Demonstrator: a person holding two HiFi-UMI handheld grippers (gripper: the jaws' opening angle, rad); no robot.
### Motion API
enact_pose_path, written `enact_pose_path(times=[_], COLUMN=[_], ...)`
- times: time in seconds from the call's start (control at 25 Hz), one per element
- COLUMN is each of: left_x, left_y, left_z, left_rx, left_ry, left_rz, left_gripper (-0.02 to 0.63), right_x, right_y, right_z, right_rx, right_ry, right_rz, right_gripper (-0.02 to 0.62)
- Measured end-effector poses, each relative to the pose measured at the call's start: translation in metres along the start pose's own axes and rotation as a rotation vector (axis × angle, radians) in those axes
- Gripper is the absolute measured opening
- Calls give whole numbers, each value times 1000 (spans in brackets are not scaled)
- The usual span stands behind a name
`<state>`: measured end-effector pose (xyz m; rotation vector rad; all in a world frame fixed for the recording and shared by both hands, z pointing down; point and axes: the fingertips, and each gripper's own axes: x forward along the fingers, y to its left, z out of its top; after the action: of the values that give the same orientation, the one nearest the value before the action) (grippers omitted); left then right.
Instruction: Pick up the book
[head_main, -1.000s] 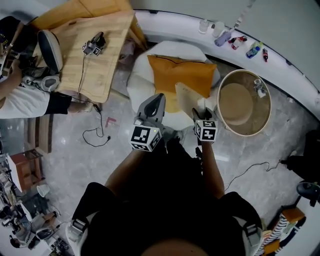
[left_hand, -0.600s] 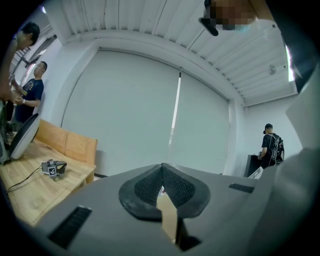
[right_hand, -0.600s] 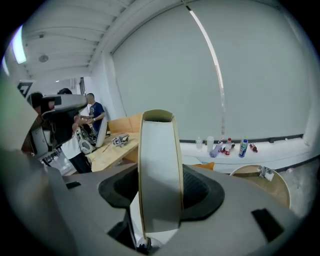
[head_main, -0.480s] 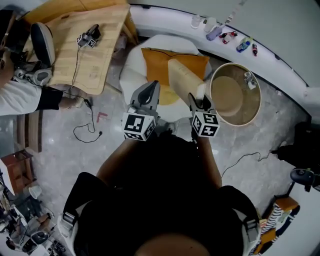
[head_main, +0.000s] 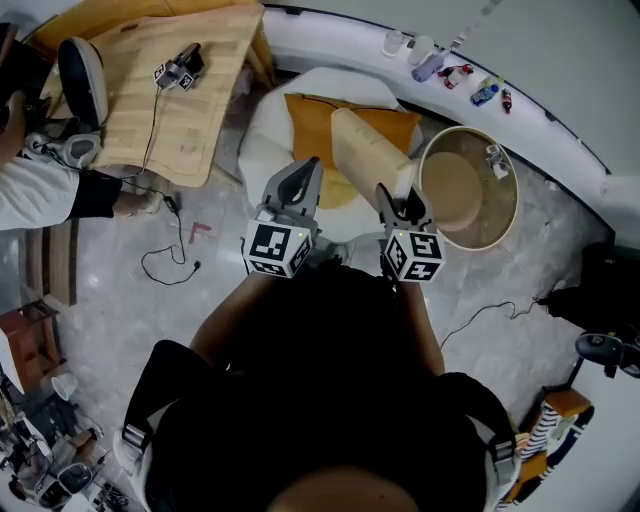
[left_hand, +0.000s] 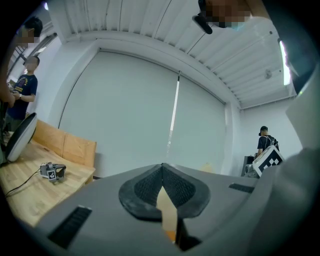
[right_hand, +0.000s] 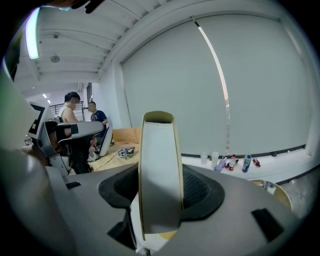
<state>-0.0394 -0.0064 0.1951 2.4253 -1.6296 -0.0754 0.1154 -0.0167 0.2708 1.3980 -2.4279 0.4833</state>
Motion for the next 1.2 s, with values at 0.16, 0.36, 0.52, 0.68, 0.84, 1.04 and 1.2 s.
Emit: enact_pose_path(times=[0.16, 0.36, 0.52, 0.68, 0.84, 1.04, 1.2], left_x=[2, 2, 0, -2, -5, -8, -10], left_y=[3, 7, 10, 12, 16, 18, 19], left_z=[1, 3, 5, 5, 4, 3, 2], left_rx=[-6, -1, -1, -1, -4, -3, -2], left_ry=[-6, -15, -16, -15, -14, -12, -10], left_rz=[-10, -18, -19, -20, -22, -18, -16], left_gripper=[8, 8, 8, 8, 8, 8, 8], right_x=[4, 6, 6, 7, 10, 9, 8], right_y=[5, 8, 10, 13, 19, 21, 22], right_z=[3, 5, 8, 11, 10, 11, 11], right_rx=[-15, -27, -26, -27, -33, -34, -34], right_ry=[-9, -14, -24, -32, -33, -37, -37], right_rz=[4, 4, 2, 3, 6, 10, 13], right_gripper=[238, 236, 236, 236, 236, 236, 236])
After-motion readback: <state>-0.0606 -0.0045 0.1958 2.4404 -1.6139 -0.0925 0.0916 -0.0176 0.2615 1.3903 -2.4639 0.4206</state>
